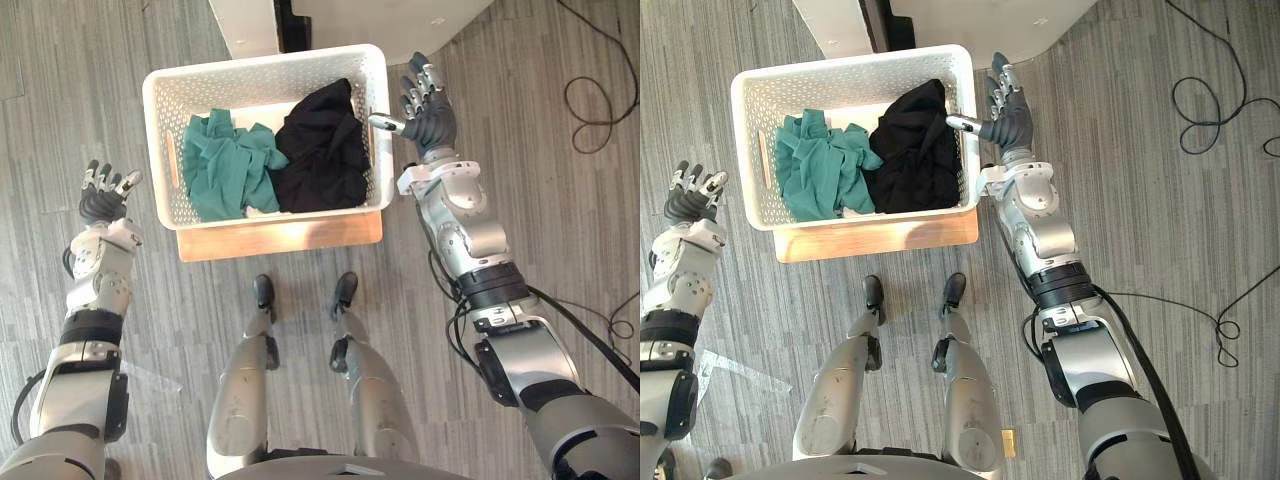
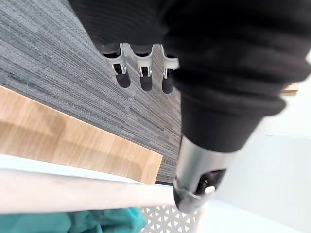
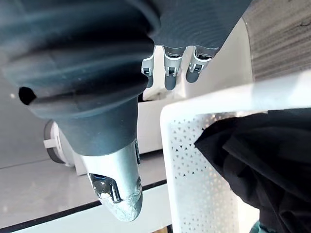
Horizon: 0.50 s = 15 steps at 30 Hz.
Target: Pick up the laundry basket with both hands and put the clothes into the washing machine.
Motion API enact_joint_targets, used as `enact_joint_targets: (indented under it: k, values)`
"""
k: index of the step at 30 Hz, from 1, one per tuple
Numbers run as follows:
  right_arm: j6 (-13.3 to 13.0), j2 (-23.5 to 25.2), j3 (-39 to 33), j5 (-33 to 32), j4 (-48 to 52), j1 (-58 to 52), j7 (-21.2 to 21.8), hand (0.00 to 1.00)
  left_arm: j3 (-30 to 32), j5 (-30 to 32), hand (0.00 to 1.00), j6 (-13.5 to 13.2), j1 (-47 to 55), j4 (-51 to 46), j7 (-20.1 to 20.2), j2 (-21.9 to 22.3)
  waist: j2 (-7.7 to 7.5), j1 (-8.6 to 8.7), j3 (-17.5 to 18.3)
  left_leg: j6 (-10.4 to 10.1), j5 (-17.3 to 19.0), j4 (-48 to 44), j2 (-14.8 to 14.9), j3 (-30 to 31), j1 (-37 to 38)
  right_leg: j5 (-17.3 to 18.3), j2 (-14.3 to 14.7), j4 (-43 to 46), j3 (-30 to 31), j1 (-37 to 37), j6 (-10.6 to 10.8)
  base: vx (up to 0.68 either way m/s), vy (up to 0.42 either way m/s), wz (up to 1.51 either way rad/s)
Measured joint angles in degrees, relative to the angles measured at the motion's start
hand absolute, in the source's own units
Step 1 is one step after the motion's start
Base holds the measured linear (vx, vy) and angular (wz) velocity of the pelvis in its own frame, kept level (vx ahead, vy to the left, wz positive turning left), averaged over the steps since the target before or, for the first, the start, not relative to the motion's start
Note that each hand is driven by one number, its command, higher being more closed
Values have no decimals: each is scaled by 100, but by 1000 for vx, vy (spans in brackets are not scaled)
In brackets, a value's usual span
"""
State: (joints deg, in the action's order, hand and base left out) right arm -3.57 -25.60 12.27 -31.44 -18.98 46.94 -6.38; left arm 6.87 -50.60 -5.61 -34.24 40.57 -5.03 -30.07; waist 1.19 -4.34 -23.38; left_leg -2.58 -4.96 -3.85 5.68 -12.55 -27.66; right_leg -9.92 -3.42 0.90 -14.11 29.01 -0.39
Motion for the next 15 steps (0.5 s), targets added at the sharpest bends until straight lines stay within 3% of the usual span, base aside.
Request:
enact_joint_targets:
  k: [9, 15]
  values:
    - [-12, -325, 317, -245, 0, 100, 2, 0, -627, -521, 0, 78, -246, 273, 49, -252, -2, 10, 1, -6, 1, -3, 3, -7, -181, -55, 0, -88, -13, 115, 1, 45, 0, 2]
    - [0, -488, 461, -245, 0, 22, 16, 0, -1210, -1122, 0, 67, -141, -209, 318, -740, -1, -1, 2, -14, 7, -25, 5, -21, -218, -79, 4, -145, -19, 114, 4, 47, 1, 1]
